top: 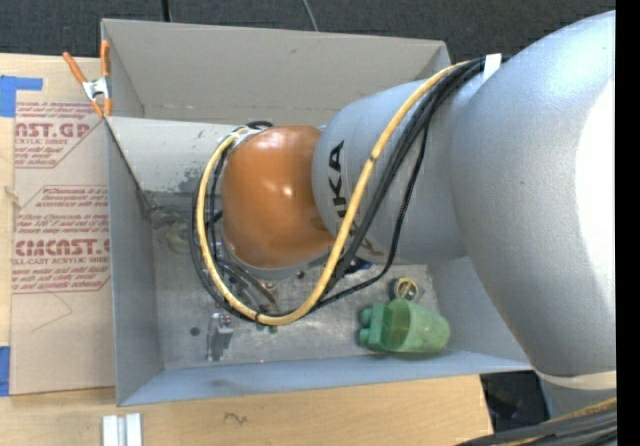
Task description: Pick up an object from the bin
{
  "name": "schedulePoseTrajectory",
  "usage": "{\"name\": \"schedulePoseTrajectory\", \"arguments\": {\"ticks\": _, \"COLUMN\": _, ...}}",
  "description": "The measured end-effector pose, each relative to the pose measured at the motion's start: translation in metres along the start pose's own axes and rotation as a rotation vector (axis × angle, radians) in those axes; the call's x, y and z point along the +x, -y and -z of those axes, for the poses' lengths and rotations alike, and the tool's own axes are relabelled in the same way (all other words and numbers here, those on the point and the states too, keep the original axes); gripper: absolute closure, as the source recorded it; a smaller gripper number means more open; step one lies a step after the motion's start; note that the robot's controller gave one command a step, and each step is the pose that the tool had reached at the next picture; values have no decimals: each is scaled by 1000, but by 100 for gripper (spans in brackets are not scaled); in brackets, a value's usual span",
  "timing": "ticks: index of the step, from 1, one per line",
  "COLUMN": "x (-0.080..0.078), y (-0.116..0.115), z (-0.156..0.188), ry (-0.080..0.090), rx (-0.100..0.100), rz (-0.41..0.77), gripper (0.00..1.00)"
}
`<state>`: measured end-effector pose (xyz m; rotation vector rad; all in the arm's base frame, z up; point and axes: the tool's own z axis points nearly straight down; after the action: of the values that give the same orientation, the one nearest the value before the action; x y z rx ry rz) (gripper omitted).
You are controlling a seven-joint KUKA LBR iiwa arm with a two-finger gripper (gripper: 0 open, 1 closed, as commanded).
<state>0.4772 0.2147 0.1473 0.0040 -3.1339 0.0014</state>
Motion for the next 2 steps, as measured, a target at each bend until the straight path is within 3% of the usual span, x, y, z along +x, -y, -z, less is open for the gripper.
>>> {"name": "schedulePoseTrajectory", "arguments": {"ticks": 1, "x": -18, "y": 76, "z": -16, "ry": 6, "rx": 2, "rz": -144, "gripper": 0}}
{"name": "schedulePoseTrajectory", "arguments": {"ticks": 2, "x": -109, "y": 78, "z": -31, "ry": 15, "rx": -2, "rz": -56, "gripper": 0}}
